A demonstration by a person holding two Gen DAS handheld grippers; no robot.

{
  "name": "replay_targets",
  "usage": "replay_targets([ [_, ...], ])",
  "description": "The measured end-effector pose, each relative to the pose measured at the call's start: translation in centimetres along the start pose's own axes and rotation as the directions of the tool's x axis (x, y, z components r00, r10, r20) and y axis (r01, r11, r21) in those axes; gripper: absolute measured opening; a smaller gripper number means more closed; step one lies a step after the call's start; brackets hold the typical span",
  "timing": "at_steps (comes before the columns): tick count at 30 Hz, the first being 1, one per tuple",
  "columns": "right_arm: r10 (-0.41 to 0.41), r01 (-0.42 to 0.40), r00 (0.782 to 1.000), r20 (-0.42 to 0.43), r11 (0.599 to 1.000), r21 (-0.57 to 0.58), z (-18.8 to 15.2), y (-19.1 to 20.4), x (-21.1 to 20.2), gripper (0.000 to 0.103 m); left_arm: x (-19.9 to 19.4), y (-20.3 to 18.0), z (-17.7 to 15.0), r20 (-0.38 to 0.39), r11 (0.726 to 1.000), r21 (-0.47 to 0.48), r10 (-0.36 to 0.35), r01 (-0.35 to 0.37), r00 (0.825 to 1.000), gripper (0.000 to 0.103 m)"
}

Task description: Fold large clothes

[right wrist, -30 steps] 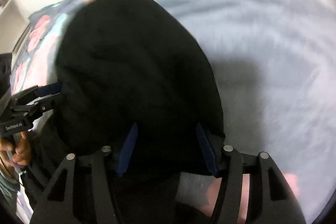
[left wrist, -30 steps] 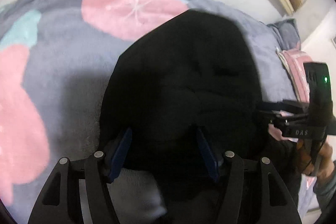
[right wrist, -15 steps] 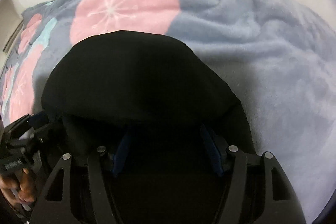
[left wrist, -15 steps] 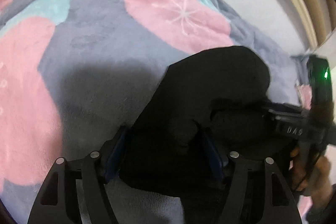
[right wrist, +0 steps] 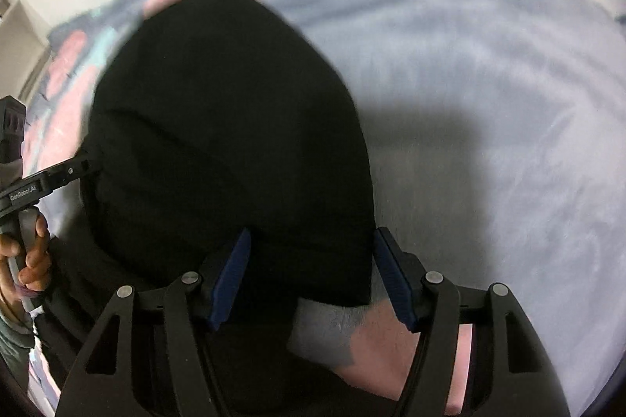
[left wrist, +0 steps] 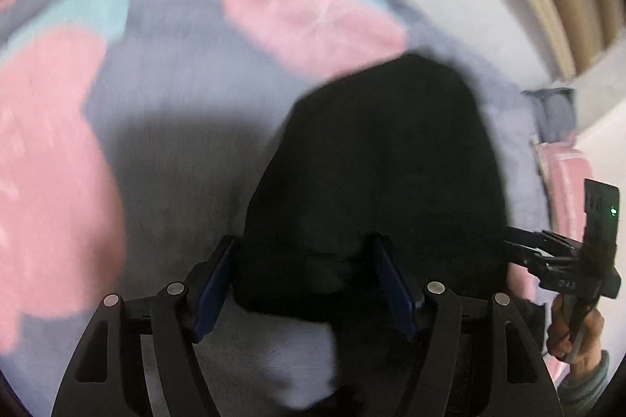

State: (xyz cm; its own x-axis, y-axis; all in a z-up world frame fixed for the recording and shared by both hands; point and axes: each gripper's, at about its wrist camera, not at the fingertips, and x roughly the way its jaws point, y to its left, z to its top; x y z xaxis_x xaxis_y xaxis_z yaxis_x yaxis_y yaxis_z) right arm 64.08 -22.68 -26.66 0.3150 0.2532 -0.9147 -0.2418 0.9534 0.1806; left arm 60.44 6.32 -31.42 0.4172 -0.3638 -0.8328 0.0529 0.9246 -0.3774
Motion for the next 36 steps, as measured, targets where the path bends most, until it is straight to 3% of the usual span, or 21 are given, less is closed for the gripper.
replay_targets([
  [4, 0.064, -0.064, 0.998, -0.013, 0.998, 0.017, 0.3, -0.9, 0.2, 0.068, -0.3, -0.5, 0.0, -0.002, 0.999, 0.05, 0.023, -0.023, 1.0, 0.073],
  [9, 0.154, -0.15, 0.985, 0.071, 0.987, -0.057, 1.2, -2.1, -3.9, 0.069, -6.6, -1.1, 1.7, 0.125, 0.984, 0.163, -0.09, 0.069, 0.988, 0.072],
  [11, 0.173, -0.167, 0.98, 0.098, 0.984, -0.062, 2.8, -2.9, -4.6, 0.069, -7.9, -1.2, 3.5, 0.141, 0.98, 0.175, -0.119, 0.094, 0.983, 0.073],
  [13, 0.192, -0.189, 0.977, 0.09, 0.981, -0.041, 4.7, -3.8, -3.8, 0.069, -7.7, -0.6, 5.5, 0.115, 0.981, 0.159, -0.129, 0.11, 0.985, 0.074],
  [17, 0.257, -0.259, 0.965, 0.042, 0.965, 0.04, 6.3, -7.0, 0.2, 0.069, -3.2, 0.6, 7.7, -0.023, 0.974, 0.052, -0.221, 0.222, 0.975, 0.074],
  [22, 0.337, -0.337, 0.941, 0.015, 0.942, 0.001, 7.4, -4.0, 3.7, 0.069, 1.7, 0.0, 6.9, -0.138, 0.933, 0.003, -0.357, 0.361, 0.924, 0.074],
  [23, 0.335, -0.335, 0.942, 0.003, 0.942, 0.0, 7.4, -3.8, 4.2, 0.066, 2.2, -0.6, 6.6, -0.141, 0.929, 0.014, -0.364, 0.369, 0.921, 0.07],
  [24, 0.319, -0.319, 0.948, -0.004, 0.948, -0.01, 7.3, -3.2, 4.5, 0.052, 2.4, -1.2, 6.6, -0.138, 0.932, 0.029, -0.354, 0.361, 0.925, 0.058],
  [25, 0.308, -0.308, 0.951, -0.001, 0.951, -0.022, 7.2, -2.9, 4.6, 0.044, 2.3, -1.7, 6.3, -0.131, 0.938, 0.05, -0.335, 0.344, 0.933, 0.048],
  [26, 0.301, -0.3, 0.954, 0.01, 0.952, -0.052, 6.9, -2.3, 4.1, 0.034, 2.0, -2.0, 5.9, -0.121, 0.936, 0.071, -0.335, 0.344, 0.935, 0.028],
  [27, 0.284, -0.28, 0.958, 0.029, 0.956, -0.09, 6.5, -1.6, 3.2, 0.028, 1.1, -2.3, 5.4, -0.109, 0.932, 0.098, -0.337, 0.348, 0.935, 0.02],
  [30, 0.262, -0.243, 0.961, 0.09, 0.953, -0.181, 4.8, 0.5, -1.1, 0.021, -2.4, -4.0, 3.7, -0.079, 0.925, 0.202, -0.313, 0.322, 0.947, 0.017],
  [36, 0.178, -0.09, 0.954, 0.24, 0.938, -0.336, -1.8, 5.4, -12.0, 0.021, -13.4, -8.2, -2.3, 0.013, 0.887, 0.379, -0.291, 0.265, 0.957, 0.017],
])
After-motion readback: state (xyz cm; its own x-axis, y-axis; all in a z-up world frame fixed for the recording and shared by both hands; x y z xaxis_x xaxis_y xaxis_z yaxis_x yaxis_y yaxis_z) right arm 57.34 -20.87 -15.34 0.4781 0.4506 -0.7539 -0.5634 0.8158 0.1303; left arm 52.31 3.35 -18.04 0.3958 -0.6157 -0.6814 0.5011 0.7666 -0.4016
